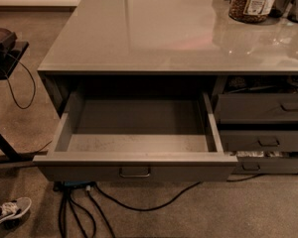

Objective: Close top drawer

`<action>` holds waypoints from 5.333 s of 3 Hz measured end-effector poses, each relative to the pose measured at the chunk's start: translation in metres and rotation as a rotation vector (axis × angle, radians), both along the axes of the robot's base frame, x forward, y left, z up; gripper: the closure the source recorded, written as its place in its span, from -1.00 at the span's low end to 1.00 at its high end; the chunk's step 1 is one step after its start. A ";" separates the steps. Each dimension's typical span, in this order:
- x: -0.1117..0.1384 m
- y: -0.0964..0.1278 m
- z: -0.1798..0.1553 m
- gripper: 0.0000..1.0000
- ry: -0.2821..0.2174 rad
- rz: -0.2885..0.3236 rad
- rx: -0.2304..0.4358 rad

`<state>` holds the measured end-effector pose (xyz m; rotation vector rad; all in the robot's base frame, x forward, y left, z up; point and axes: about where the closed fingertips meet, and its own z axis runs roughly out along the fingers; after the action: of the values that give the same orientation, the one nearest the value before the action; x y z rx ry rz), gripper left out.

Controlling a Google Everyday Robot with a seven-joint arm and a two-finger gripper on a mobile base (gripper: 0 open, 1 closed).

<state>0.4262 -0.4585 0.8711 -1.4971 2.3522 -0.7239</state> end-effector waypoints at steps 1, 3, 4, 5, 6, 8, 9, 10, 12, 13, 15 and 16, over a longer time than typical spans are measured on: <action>-0.001 0.009 -0.003 -1.00 0.026 0.087 -0.011; -0.049 0.058 -0.020 -1.00 0.087 0.342 0.155; -0.050 0.059 -0.020 -1.00 0.092 0.407 0.128; -0.050 0.059 -0.020 -1.00 0.094 0.407 0.127; -0.072 0.099 -0.030 -1.00 0.149 0.533 0.153; -0.162 0.219 -0.044 -1.00 0.265 0.827 0.235; -0.163 0.266 -0.061 -1.00 0.222 0.828 0.270; -0.149 0.305 -0.082 -1.00 0.152 0.724 0.296; -0.131 0.304 -0.079 -1.00 0.090 0.697 0.273; -0.122 0.301 -0.081 -1.00 0.102 0.653 0.250; -0.066 0.340 -0.111 -1.00 0.272 0.735 0.136; -0.057 0.317 -0.132 -1.00 0.346 0.618 0.112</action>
Offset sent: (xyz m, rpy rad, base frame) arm -0.0550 0.0602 -0.0306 -0.0622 0.2245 0.9387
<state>0.3690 -0.1418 0.7389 -2.2695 1.8994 -0.1857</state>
